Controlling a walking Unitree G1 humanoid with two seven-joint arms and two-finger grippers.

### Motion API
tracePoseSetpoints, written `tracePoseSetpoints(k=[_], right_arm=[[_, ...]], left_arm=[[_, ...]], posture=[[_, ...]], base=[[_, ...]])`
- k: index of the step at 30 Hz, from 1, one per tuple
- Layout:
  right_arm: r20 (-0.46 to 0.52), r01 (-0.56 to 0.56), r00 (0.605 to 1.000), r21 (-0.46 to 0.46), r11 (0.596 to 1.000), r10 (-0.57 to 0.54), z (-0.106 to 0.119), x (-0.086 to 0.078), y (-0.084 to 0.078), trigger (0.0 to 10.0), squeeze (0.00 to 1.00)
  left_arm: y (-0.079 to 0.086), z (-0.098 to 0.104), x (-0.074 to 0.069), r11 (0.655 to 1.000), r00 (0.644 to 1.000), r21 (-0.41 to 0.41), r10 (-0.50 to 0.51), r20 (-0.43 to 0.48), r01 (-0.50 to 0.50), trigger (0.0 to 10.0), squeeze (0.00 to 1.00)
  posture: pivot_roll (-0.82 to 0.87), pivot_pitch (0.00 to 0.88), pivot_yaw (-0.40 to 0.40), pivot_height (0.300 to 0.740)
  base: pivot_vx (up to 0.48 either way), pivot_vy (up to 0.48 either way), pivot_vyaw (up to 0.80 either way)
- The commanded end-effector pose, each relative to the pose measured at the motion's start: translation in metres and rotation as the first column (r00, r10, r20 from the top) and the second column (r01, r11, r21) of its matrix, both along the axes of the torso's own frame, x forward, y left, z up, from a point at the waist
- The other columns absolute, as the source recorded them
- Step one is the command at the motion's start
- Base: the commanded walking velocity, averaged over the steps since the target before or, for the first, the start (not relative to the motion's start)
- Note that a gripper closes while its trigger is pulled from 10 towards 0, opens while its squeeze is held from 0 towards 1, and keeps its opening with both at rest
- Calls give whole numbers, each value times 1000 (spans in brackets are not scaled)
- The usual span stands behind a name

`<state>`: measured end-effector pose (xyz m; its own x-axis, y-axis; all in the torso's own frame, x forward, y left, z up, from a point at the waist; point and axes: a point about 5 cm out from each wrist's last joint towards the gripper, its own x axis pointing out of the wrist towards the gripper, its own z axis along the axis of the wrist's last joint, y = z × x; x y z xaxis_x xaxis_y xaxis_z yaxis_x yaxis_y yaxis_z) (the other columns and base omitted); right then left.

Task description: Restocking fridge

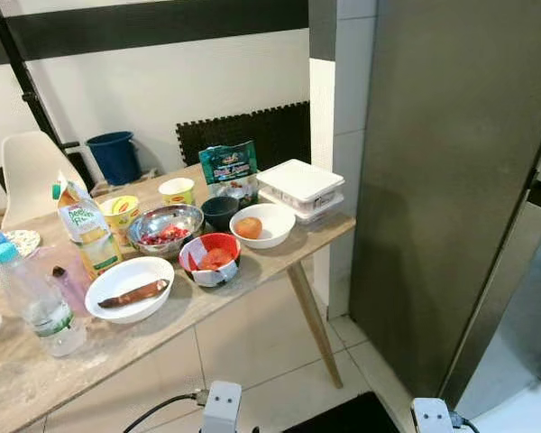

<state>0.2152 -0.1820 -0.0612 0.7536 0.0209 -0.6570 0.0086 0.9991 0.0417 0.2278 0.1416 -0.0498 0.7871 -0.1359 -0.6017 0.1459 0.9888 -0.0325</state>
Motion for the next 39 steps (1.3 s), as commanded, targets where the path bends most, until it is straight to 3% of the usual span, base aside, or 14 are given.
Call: tracePoseSetpoints(k=[1, 5, 16, 21, 25, 39], right_arm=[[-6, 12, 1000, 0, 1000, -12, -1, -3, -2, 10000, 0], [-8, 17, 1000, -1, 1000, -17, -2, -4, -3, 10000, 0], [-3, 22, 1000, -6, 1000, -22, -1, -3, -7, 10000, 0], [33, -59, 998, 7, 998, 58, 4, 4, 3, 10000, 0], [30, -112, 993, 13, 994, 111, 4, 4, 8, 10000, 0], [14, -121, 993, 60, 991, 120, 2, 2, 8, 10000, 0]], left_arm=[[1, -3, -4, 1000, 1000, 8, -11, -24, 11, 10000, 0], [0, -4, -4, 1000, 999, 15, -16, -35, 16, 10000, 0], [3, -1, -1, 999, 1000, 23, 24, -12, -24, 10000, 0], [8, -1, -3, 999, 999, 22, 48, -5, -48, 10000, 0], [9, -2, -5, 998, 999, 21, 53, -7, -53, 10000, 0], [11, -4, -8, 998, 998, 12, 60, -13, -60, 10000, 0]], posture=[[-19, 32, 81, 740], [-25, 32, 83, 740], [-24, 32, 84, 740], [-18, 31, 80, 740], [-16, 26, 77, 740], [-23, 14, 61, 740]], base=[[0, -480, 0], [0, -454, 0], [0, 0, 0], [0, 0, 0], [0, 0, 800], [0, 0, 800]])
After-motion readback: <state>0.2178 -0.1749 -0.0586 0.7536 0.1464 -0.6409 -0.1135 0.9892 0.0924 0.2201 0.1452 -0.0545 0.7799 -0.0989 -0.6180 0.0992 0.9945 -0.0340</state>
